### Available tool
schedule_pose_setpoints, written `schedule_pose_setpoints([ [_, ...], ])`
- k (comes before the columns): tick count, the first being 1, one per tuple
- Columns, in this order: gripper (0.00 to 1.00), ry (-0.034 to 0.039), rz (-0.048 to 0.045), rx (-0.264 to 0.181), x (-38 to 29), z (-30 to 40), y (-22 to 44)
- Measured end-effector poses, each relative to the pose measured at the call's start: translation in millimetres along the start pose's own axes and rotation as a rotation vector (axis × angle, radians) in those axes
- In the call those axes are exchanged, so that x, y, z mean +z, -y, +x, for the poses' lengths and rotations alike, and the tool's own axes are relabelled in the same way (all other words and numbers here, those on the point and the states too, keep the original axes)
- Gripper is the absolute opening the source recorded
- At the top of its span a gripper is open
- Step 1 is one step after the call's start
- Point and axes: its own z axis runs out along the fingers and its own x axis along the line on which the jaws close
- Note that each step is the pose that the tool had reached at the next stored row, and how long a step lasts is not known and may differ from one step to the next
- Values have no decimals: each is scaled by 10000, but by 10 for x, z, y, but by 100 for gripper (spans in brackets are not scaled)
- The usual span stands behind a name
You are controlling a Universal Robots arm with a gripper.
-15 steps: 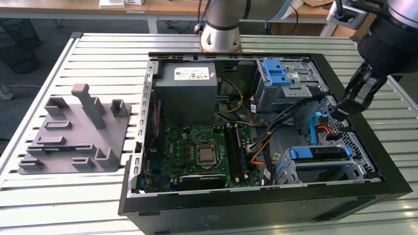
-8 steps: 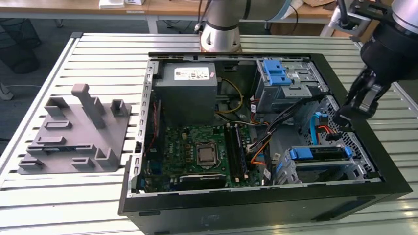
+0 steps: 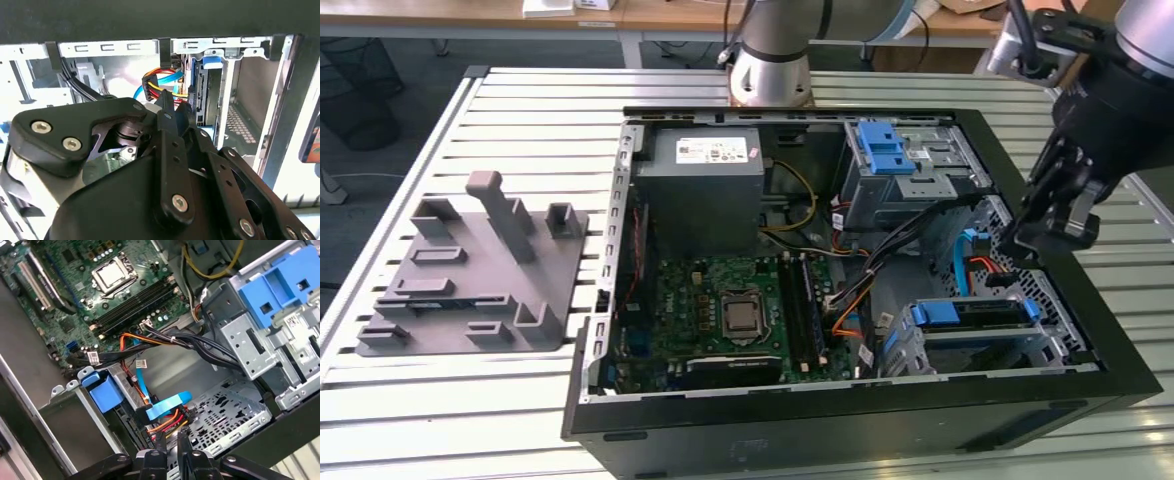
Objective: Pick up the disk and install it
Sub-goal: 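Insert the first disk wire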
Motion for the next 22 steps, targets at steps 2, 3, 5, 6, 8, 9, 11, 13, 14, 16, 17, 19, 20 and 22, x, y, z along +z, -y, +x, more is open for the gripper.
schedule_pose_setpoints([
  [2, 24, -2, -8, -292, 3, 0, 0],
  [3, 24, -2, -12, -411, 5, 0, 0],
  [5, 24, -2, -15, -514, 5, 15, 5],
  [6, 24, -2, -16, -538, 4, 31, 10],
  [8, 24, -1, -18, -582, 4, 65, 22],
  [9, 24, -1, -18, -604, 4, 82, 28],
  [11, 24, 3, -12, -646, 5, 115, 43],
  [13, 24, 8, -12, -769, 8, 127, 50],
  [14, 24, 8, -17, -930, 12, 127, 49],
  [16, 24, 10, -29, -1288, 24, 129, 49],
  [17, 24, 11, -36, -1466, 31, 129, 48],
  [19, 24, 12, -48, -1832, 48, 129, 49],
  [20, 24, 13, -53, -1979, 53, 129, 49],
  [22, 24, 13, -68, -2418, 64, 130, 48],
])
